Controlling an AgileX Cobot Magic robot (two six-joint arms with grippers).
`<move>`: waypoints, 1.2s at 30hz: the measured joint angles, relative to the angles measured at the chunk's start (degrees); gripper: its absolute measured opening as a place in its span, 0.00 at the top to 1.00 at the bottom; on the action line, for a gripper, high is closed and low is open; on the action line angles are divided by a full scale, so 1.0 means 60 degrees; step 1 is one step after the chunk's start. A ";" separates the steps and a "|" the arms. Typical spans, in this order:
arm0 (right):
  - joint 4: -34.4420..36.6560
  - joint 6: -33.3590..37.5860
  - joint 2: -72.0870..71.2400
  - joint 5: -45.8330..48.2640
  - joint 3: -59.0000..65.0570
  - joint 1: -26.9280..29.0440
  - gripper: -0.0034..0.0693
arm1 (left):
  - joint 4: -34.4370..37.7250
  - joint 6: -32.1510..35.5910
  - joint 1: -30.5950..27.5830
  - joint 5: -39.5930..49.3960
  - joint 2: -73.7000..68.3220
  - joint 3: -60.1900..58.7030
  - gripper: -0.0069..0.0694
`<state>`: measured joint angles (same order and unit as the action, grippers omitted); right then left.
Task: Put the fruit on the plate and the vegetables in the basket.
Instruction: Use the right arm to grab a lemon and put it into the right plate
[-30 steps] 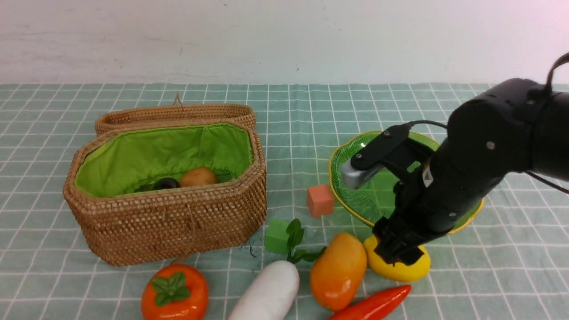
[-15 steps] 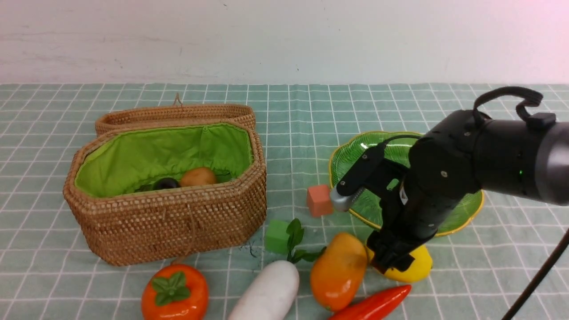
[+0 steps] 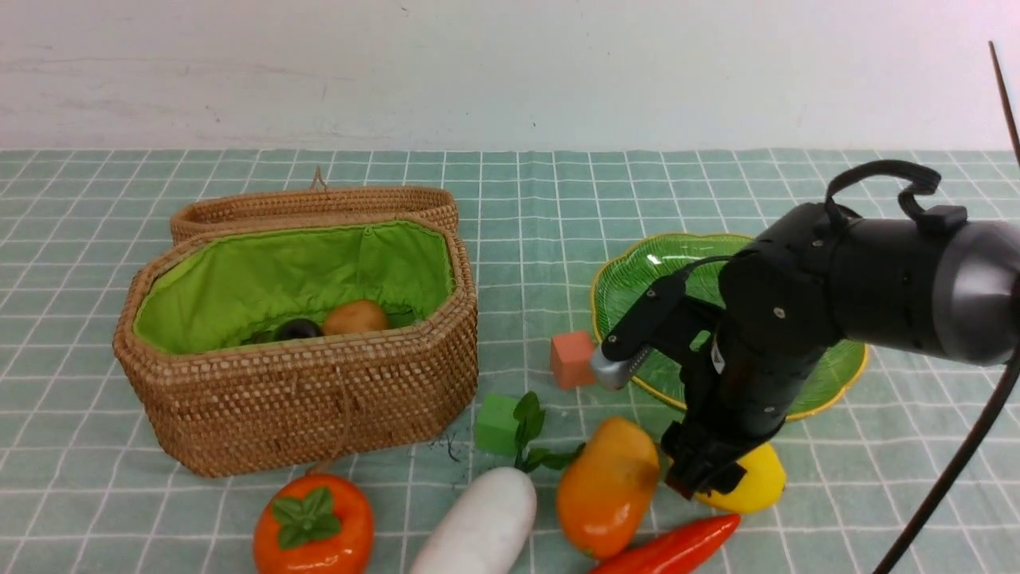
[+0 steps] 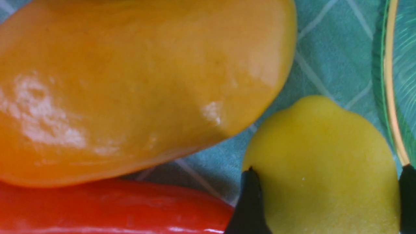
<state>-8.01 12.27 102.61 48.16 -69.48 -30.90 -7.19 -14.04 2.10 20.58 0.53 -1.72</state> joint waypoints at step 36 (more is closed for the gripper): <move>0.1596 -0.0866 -0.1350 -0.0287 -0.0753 0.2944 0.59 | 0.0000 0.0000 0.0000 0.0000 0.0000 0.0000 0.60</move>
<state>1.57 7.07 94.50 46.44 -74.00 -13.23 -7.19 -14.04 2.10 20.58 0.53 -1.72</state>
